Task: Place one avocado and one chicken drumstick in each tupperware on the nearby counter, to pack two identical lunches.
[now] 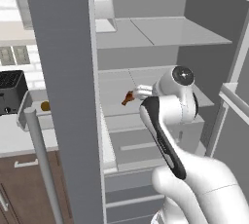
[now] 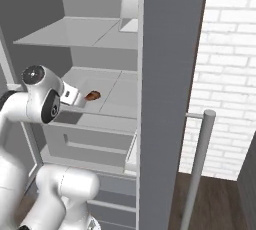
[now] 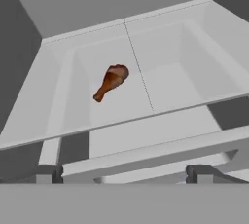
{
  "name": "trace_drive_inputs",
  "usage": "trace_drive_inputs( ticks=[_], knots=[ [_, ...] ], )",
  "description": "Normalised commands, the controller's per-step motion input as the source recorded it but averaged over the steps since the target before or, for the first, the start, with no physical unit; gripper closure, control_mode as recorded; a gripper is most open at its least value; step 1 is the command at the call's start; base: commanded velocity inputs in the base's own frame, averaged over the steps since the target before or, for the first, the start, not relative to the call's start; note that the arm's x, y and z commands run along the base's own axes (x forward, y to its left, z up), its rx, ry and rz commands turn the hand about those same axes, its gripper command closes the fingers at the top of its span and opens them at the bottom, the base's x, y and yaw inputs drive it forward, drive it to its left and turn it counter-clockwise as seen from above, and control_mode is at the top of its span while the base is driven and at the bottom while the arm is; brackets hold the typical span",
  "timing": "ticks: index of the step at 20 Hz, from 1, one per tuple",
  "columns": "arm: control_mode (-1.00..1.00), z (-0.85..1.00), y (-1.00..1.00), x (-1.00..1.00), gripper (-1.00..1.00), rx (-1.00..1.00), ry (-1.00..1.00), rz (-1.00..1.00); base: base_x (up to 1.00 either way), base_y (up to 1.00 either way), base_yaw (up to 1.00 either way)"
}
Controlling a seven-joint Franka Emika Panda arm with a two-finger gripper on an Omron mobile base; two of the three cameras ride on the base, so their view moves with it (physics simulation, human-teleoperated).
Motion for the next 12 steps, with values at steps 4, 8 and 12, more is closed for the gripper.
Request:
trace_drive_inputs(
  ticks=[4, 8, 12],
  knots=[
    [-1.00, -0.29, 0.02, 0.70, -1.00, -0.09, 0.04, -0.05, 0.00, 0.00, 0.00],
    [-1.00, -0.16, 0.02, 0.67, -1.00, 0.00, 0.05, -0.02, 0.00, 0.00, 0.00],
    [-1.00, -0.04, 0.00, 0.72, -1.00, 0.00, 0.06, 0.00, 0.00, 0.00, 0.00]
  ],
)
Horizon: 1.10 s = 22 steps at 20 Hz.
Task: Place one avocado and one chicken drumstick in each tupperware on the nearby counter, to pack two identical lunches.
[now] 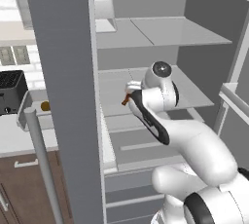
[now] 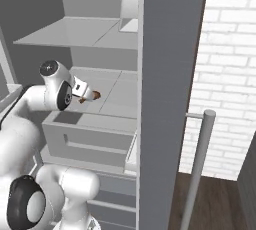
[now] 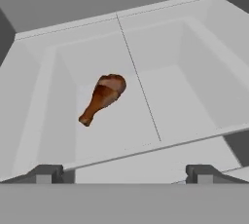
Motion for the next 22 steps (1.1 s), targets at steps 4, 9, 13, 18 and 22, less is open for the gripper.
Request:
trace_drive_inputs(
  ticks=[4, 9, 13, 18, 22],
  knots=[
    [-1.00, -0.26, 0.01, 0.55, -1.00, 0.00, 0.06, 0.00, 0.00, 0.00, 0.00],
    [-1.00, -0.47, 0.11, 0.45, -1.00, -0.01, 0.05, 0.00, 0.00, 0.00, 0.00],
    [-1.00, -0.40, 0.16, 0.39, -1.00, -0.02, 0.00, 0.00, 0.00, 0.00, 0.00],
    [-1.00, -0.20, 0.04, 0.50, -1.00, -0.03, 0.00, 0.00, 0.00, 0.00, 0.00],
    [-1.00, -0.08, 0.00, 0.55, -1.00, -0.01, 0.00, 0.00, 0.00, 0.00, 0.00]
  ],
)
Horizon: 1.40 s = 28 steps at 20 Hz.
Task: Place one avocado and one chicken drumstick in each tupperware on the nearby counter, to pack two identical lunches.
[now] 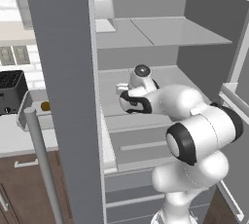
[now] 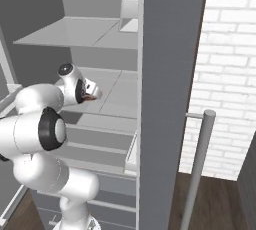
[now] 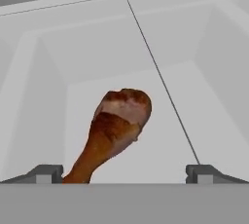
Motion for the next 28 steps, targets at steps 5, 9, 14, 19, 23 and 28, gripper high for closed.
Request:
trace_drive_inputs(
  ticks=[5, 9, 14, 19, 23, 28],
  knots=[
    [-1.00, -0.16, 0.00, 0.41, -1.00, 0.00, 0.05, 0.00, 0.00, 0.00, 0.00],
    [-1.00, -0.21, 0.14, 0.37, -1.00, -0.02, 0.07, 0.00, 0.00, 0.00, 0.00],
    [-1.00, -0.28, 0.05, 0.22, 1.00, -0.01, 0.07, 0.00, 0.00, 0.00, 0.00],
    [-1.00, -0.50, -0.13, -0.04, 1.00, 0.00, 0.15, -0.02, 0.00, 0.00, 0.00],
    [-1.00, -0.44, -0.23, -0.19, 1.00, 0.00, 0.02, -0.01, 0.00, 0.00, 0.00],
    [-1.00, -0.42, -0.10, -0.44, 1.00, 0.00, 0.00, -0.02, 0.00, 0.00, 0.00]
  ],
)
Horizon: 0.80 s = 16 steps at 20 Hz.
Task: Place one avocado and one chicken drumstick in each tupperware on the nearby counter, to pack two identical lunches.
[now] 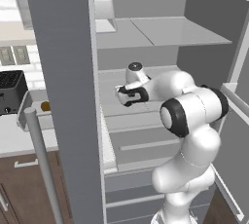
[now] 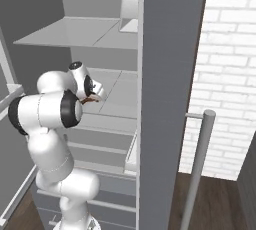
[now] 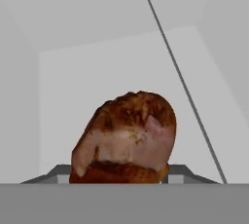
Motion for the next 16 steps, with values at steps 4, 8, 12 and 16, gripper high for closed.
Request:
trace_drive_inputs(
  ticks=[4, 8, 12, 16],
  knots=[
    [-1.00, -0.07, -0.22, -0.81, 1.00, -0.02, -0.02, 0.01, 0.00, 0.00, 0.00],
    [-1.00, 0.32, -0.33, -1.00, 1.00, 0.00, -0.01, 0.00, 0.00, 0.00, 0.00],
    [-1.00, 0.56, -0.20, -1.00, 1.00, 0.00, 0.01, 0.03, 0.00, 0.00, 0.00],
    [-1.00, 0.61, -0.15, -1.00, 1.00, 0.00, 0.00, 0.07, 0.00, 0.00, 0.00]
  ],
)
